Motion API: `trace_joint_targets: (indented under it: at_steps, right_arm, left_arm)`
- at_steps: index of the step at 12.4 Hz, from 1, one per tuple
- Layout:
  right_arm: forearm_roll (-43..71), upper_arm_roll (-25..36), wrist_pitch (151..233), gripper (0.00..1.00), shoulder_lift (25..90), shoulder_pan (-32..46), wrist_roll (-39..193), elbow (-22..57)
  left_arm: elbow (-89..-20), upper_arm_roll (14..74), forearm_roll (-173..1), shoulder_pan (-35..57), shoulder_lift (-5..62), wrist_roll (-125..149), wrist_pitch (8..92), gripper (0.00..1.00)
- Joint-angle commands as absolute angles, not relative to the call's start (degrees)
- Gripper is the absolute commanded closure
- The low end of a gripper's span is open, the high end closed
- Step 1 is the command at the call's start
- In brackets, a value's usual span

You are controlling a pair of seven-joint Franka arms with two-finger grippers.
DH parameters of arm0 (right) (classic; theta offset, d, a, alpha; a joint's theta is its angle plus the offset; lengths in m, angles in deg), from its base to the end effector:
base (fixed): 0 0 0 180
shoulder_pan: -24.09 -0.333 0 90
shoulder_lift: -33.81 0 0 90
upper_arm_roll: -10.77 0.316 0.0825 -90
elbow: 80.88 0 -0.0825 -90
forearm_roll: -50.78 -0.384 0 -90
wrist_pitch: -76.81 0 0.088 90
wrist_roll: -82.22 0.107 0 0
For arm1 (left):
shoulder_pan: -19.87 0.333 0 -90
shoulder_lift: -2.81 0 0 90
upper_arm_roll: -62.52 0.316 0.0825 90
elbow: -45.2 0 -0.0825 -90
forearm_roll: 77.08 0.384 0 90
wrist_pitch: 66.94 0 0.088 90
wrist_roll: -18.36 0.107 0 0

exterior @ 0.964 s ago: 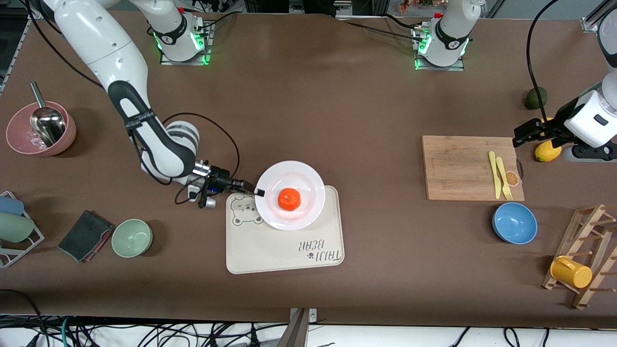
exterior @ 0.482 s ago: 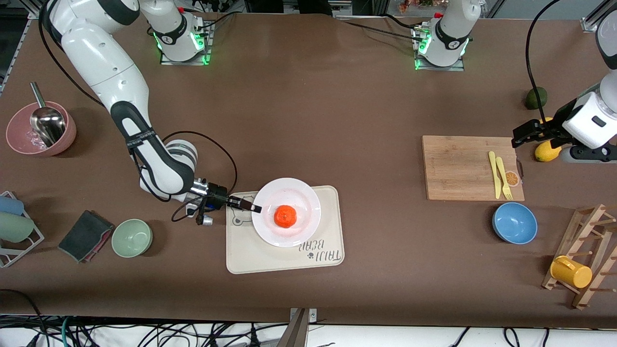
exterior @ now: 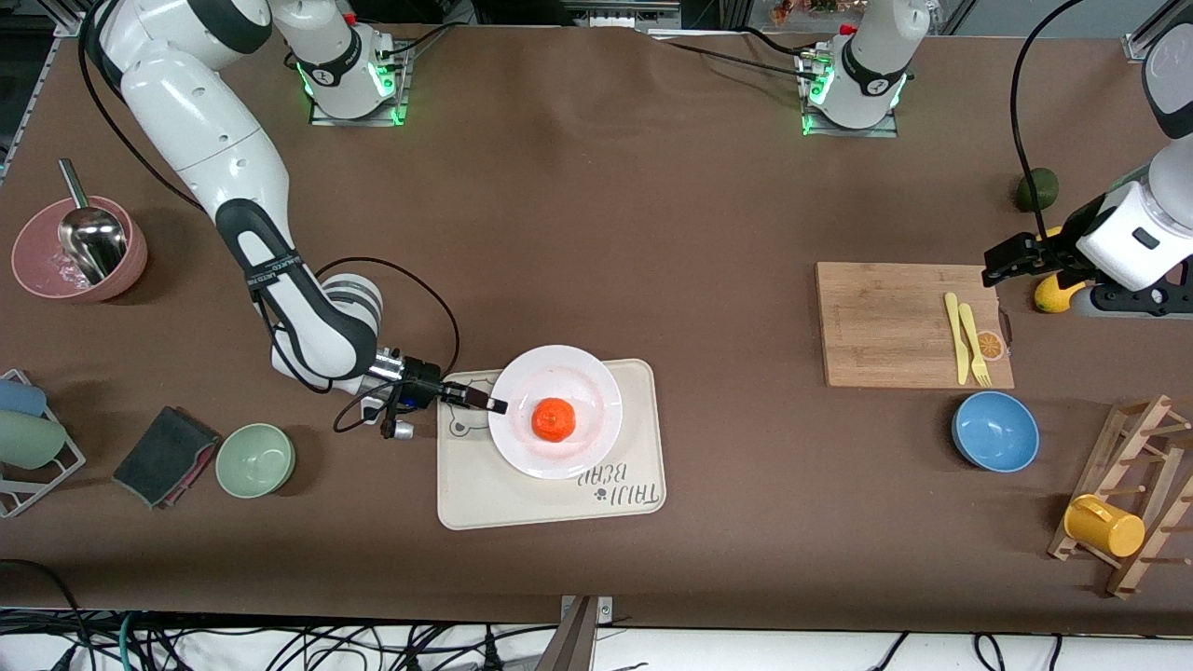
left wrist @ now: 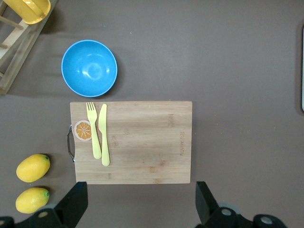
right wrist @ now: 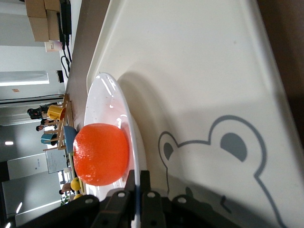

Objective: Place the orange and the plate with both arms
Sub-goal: 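Release the plate and draw the right gripper back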

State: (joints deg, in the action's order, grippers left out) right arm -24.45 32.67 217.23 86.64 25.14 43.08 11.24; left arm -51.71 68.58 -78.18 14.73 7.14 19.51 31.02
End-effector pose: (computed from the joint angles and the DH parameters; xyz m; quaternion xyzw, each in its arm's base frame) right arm 0.6467 0.2152 0.1128 -0.8586 0.1067 -0.0270 0.5007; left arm 0.5805 0.0057 0.5363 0.9996 -0.0004 -0.0283 0.0060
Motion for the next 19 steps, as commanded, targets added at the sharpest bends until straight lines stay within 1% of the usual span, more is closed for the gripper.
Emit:
trace_joint_targets:
  at_steps: [1,2,3,4,5,7,10,12,14,15,17,19]
  right_arm:
    - [-19.81,32.92,217.26,0.72,87.87,25.67,44.25,8.68]
    - [-19.19,32.83,216.83,0.61,87.78,25.67,44.34,8.42]
    - [-19.18,32.83,216.65,0.42,87.78,25.67,44.34,7.98]
    - [-19.09,32.83,216.65,0.08,87.6,25.67,44.34,7.97]
    - [-18.31,32.92,216.65,0.0,87.25,25.67,44.25,7.89]
    - [-15.06,32.83,214.73,0.0,85.24,25.76,44.43,7.8]
    - [-11.99,29.41,205.34,0.0,79.19,25.76,47.67,7.89]
    - [-6.82,26.95,198.67,0.0,73.66,25.85,51.96,9.02]
    - [-0.93,22.65,190.06,0.0,68.21,25.76,53.91,11.04]
    - [1.36,21.15,186.8,0.0,65.05,25.76,54.09,12.96]
    - [8.38,19.04,182.91,0.0,55.48,25.85,57.06,19.37]
    - [20.92,17.72,176.69,0.0,46.95,25.85,60.84,21.24]
  left_arm:
    - [-50.86,68.85,-78.84,14.42,7.39,19.95,30.61,0.0]
    - [-50.86,68.77,-78.75,14.42,7.47,19.95,30.7,0.0]
    - [-50.86,68.76,-78.75,14.42,7.39,19.95,30.7,0.0]
    - [-50.86,68.76,-78.75,14.42,7.38,19.95,30.7,0.0]
    - [-50.86,68.76,-78.75,14.42,7.38,19.95,30.7,0.0]
    - [-50.86,68.76,-78.75,14.33,7.38,19.95,30.61,0.0]
    - [-50.86,68.76,-78.75,14.33,7.38,19.95,30.61,0.0]
    - [-50.86,68.76,-78.75,14.42,7.38,19.95,30.61,0.0]
    - [-50.86,68.76,-78.75,14.42,7.38,19.95,30.61,0.0]
    - [-50.86,68.76,-78.75,14.42,7.38,19.95,30.61,0.0]
    - [-50.86,68.76,-78.75,14.42,7.38,19.95,30.61,0.0]
    - [-50.86,68.76,-78.66,14.42,7.47,19.95,30.61,0.0]
